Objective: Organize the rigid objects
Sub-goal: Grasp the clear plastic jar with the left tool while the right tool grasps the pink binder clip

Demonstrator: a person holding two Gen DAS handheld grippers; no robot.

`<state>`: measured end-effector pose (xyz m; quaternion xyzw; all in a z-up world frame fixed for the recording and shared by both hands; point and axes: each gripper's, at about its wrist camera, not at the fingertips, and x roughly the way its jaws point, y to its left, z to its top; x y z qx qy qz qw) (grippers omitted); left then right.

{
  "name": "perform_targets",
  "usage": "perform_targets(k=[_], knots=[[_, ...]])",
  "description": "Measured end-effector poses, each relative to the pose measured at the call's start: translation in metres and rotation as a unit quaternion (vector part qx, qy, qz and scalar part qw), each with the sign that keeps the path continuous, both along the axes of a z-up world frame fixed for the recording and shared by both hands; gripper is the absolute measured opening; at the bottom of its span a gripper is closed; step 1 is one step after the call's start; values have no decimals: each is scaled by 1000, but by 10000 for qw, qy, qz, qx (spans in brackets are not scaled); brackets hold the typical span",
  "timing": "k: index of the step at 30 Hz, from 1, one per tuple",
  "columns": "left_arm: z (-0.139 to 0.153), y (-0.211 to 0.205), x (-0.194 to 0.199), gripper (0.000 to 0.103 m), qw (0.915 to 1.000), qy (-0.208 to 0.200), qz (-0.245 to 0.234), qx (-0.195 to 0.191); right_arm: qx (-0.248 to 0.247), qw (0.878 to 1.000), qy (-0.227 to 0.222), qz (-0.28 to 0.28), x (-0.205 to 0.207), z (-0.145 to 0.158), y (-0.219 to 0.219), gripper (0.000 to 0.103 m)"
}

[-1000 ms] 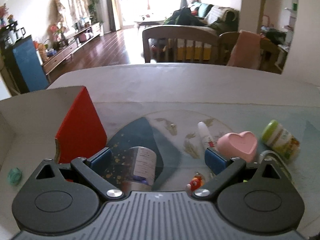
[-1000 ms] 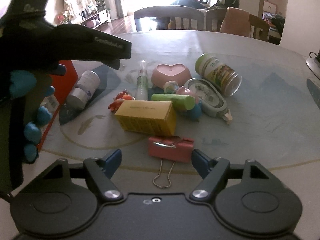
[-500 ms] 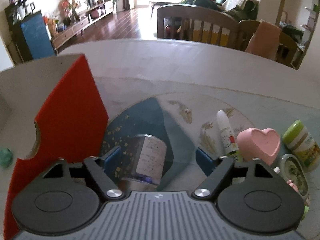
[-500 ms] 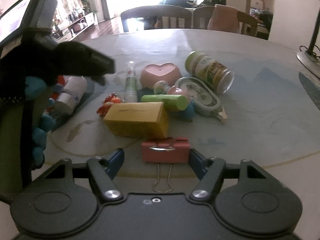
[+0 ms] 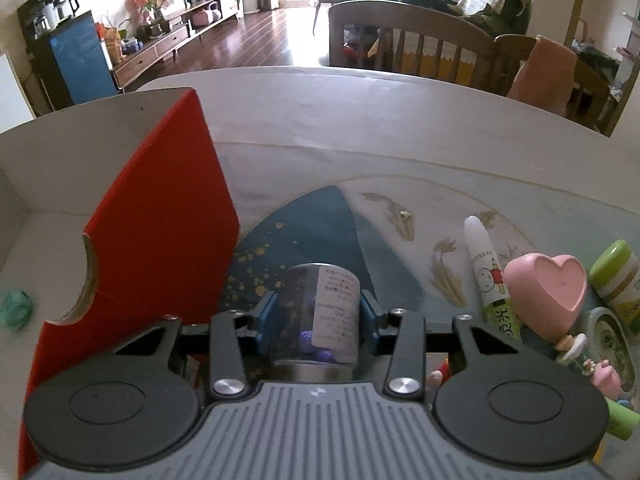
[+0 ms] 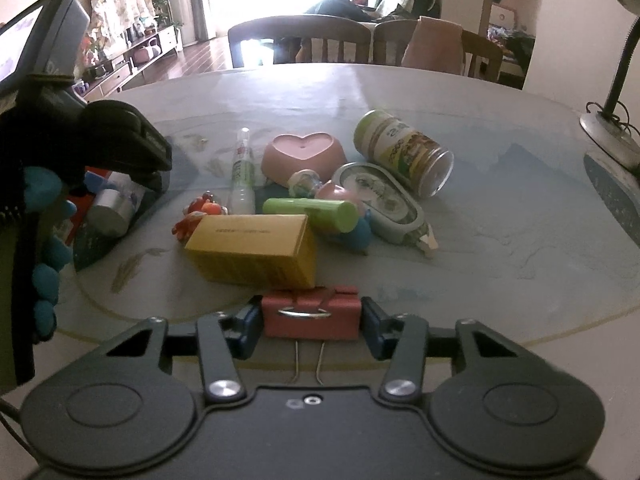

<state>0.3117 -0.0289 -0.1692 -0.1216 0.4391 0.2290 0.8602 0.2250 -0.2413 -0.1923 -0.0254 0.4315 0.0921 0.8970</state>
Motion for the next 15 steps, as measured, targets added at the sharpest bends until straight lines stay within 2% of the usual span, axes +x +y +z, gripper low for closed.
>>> perform_targets(k=[7, 15], knots=[[5, -6, -4, 41, 9997, 63, -15, 243, -2, 10000, 36, -32, -3, 3, -4, 49], [18, -11, -16, 41, 9997, -6, -167, 174, 53, 10000, 5, -84, -17, 17, -20, 48]])
